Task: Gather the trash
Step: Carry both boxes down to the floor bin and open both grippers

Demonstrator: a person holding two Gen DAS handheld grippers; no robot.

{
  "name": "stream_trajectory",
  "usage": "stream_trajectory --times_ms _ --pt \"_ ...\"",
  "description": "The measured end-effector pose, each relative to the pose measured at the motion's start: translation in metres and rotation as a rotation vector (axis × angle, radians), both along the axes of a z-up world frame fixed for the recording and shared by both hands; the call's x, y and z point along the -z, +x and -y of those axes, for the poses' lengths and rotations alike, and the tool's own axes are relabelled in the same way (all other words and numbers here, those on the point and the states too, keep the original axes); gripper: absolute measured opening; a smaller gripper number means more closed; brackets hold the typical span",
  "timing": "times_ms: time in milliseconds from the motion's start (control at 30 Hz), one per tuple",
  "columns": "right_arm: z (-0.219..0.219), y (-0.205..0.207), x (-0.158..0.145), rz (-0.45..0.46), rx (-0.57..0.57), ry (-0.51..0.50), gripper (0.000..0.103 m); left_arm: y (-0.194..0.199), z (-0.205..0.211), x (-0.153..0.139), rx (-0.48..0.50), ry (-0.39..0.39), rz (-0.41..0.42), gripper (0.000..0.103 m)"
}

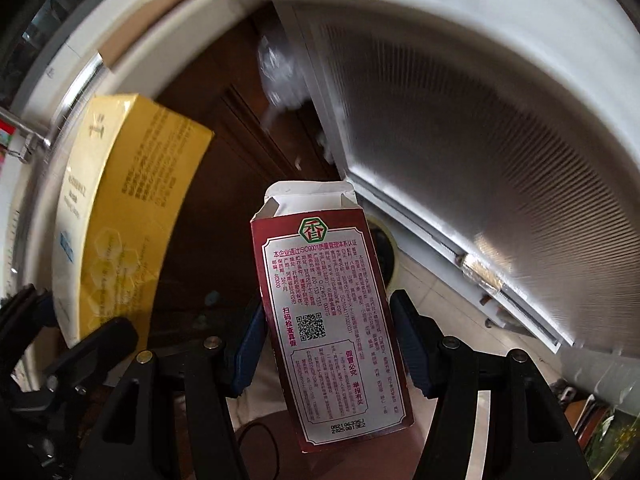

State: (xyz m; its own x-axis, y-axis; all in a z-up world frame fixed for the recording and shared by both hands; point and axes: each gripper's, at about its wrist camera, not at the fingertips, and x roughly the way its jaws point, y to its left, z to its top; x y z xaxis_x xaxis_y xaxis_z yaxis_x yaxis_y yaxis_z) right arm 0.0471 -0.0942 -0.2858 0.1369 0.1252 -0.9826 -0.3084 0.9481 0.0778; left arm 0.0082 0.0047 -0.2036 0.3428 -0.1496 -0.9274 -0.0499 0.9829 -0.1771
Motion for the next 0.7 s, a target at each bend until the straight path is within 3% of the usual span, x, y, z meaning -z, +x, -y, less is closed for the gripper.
stream_trajectory --times_ms 433,700 --pt "0.024 0.026 0.11 -0.03 -0.078 -0.075 0.061 0.022 0.02 0.124 -0.07 0.017 -0.092 0.05" --pt "0.031 0.046 0.189 -0.061 -0.042 -0.063 0.061 0.046 0.022 0.197 -0.057 0.031 -0.146 0.05"
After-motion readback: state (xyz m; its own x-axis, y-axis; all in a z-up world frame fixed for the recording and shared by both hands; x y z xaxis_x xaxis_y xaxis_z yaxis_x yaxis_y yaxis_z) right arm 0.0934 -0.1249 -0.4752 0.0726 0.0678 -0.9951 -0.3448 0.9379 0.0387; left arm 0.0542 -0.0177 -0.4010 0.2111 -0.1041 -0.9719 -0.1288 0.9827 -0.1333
